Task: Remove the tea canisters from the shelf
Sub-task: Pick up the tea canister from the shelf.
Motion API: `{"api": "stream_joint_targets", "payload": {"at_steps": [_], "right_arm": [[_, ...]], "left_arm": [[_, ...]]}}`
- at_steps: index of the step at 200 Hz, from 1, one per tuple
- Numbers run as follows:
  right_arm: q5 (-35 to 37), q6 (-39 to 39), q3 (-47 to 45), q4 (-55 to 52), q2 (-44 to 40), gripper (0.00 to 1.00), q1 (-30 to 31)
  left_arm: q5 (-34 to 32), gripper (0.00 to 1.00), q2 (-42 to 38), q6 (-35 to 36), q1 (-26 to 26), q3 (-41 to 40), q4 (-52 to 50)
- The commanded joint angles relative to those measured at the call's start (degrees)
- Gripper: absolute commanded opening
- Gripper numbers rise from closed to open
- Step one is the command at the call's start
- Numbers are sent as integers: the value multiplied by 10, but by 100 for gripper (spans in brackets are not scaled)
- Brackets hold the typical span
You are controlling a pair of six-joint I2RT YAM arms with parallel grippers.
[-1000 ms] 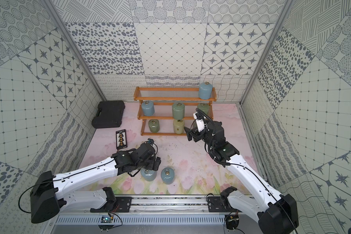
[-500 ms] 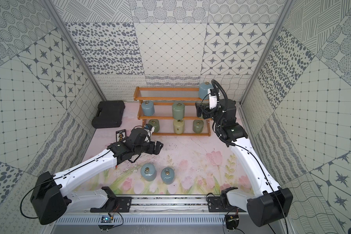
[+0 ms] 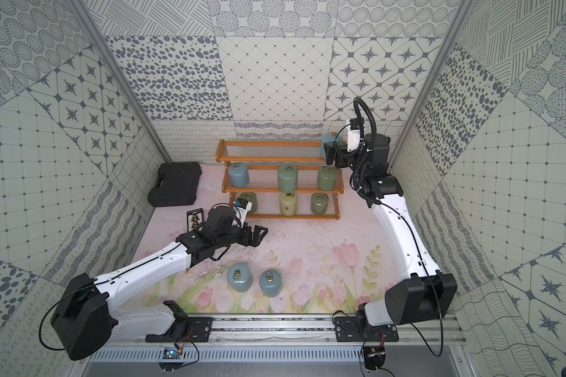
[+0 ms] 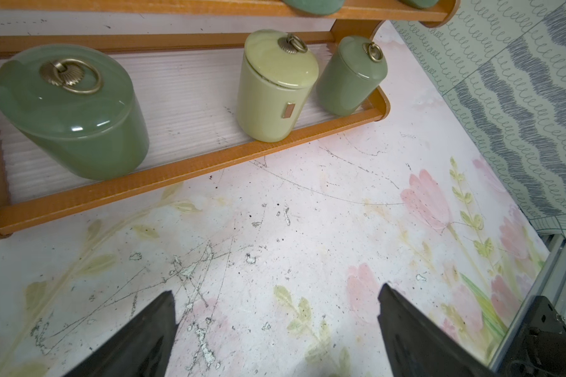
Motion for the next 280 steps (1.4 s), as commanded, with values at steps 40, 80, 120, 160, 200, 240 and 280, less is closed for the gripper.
{"api": "stream_joint_targets", "payload": {"at_steps": [40,80,120,160,200,240,280], "right_arm": [[-10,-15,79,-6,72,100,-6],[-17,-17,103,-11,103,100,-5],[-16,-18,114,-9,128,100,-6],[-20,-17,122,-3,148,100,-6],[-19,-17,138,3,167,100,-6],[-20,-21,144,13,182,99,-5],[-32,-19,137,22,184,83,-6]], "left_arm": [[38,100,1,-25,2,-38,99],[45,100,3,-48,2,-64,132],[50,100,6,-55,2,-70,139],[57,100,14,-65,3,-78,151],[65,100,22,-75,2,-83,162],[68,100,27,-78,2,-86,163],[68,100,27,-82,2,-91,164]]}}
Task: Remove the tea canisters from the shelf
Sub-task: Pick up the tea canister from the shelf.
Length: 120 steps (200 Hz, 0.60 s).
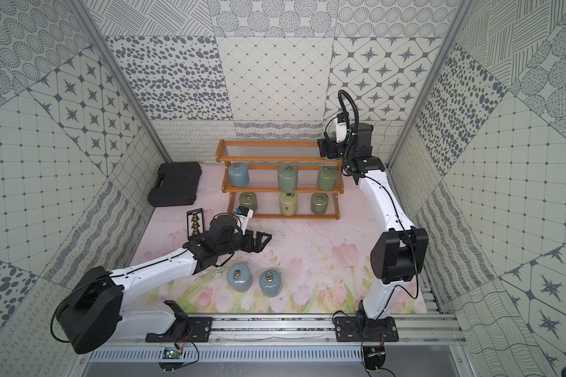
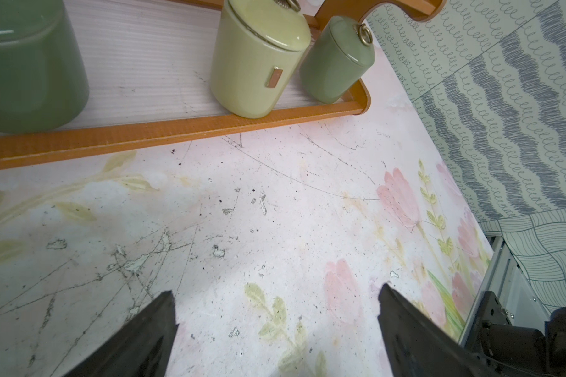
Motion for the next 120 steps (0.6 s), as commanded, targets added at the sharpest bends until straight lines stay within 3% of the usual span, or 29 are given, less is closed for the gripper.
{"api": "stream_joint_targets", "payload": {"at_steps": [1,47,120], "right_arm": [[-6,-2,7,31,5,83,-3],[-19,-6,-13,36,-22,74,-3],[-43,-3,-82,46,-116,71,2]], "left_arm": [[12,100,1,-8,2,-4,29],[9,100,1,-9,2,-6,32],[8,100,6,8,2,13,15]]}}
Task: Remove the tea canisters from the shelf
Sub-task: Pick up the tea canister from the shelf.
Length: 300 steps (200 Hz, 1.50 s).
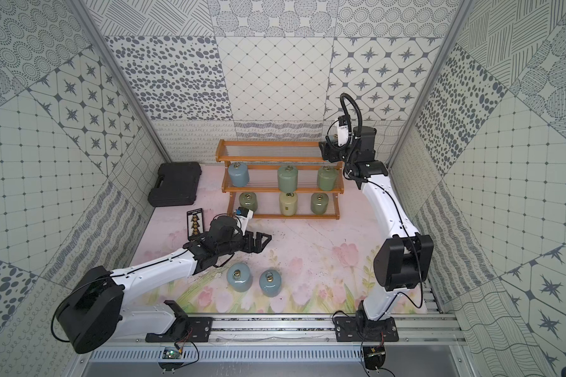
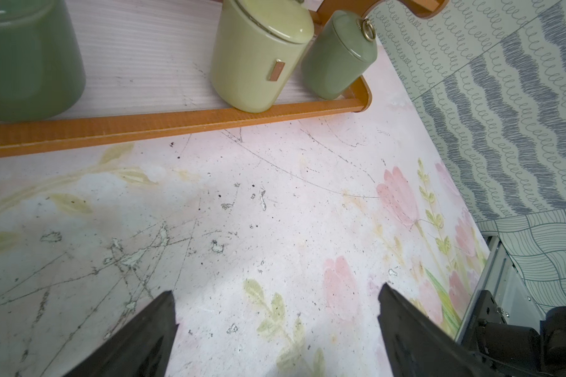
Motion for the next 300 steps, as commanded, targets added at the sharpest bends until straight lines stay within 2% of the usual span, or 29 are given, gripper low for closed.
{"api": "stream_joint_targets", "payload": {"at_steps": [1,35,101,163,255,300], "right_arm": [[-17,2,-21,37,-59,71,2],[-14,8,-86,54,-123,69,15],[51,21,-268,113,-241,69,78],[159,37,-463,212,-333,69,197],[250,99,-671,300,-404,69,334],[309,128,-744,326,-429,69,412]], "left_arm": [[5,100,5,16,2,15,14],[0,100,7,27,2,25,8],[-11,100,7,31,3,34,9],[-17,100,-4,40,2,49,-16],[-46,100,-60,25,2,30,-79],[-65,100,-91,-2,2,3,-112]]}}
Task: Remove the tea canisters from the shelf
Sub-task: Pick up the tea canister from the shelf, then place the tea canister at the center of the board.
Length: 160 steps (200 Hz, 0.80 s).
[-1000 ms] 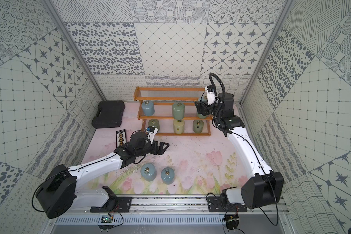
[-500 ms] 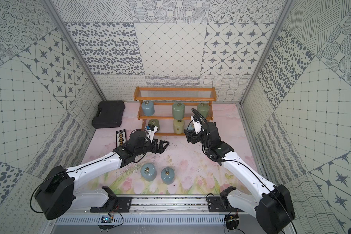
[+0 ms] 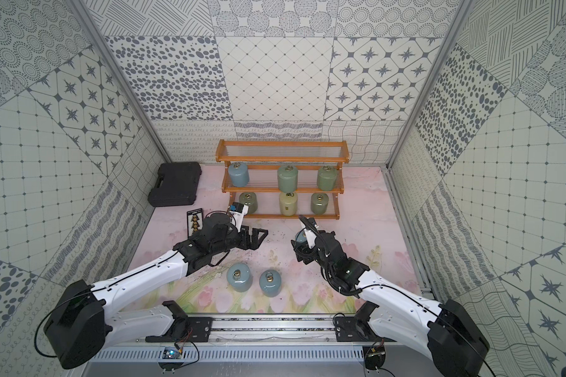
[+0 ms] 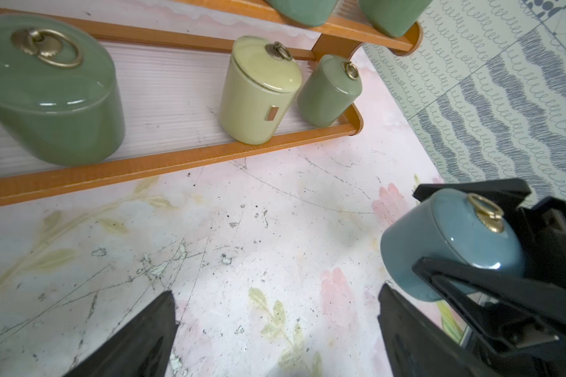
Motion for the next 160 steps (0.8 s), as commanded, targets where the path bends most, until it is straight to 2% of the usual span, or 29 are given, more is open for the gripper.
{"api": "stream_joint_targets", "payload": {"at_steps": [1,90,160], "right_arm": [[47,27,-16,100,-29,69,31],[116,63,-100,134,-32,69,134],[155,80,-123,177,17,70,189]], "left_arm": [[-28,100,-23,-22,2,-17,-46],[-31,100,-35,-41,3,-40,-49],[-31,100,-36,-46,2,-41,-50]]}}
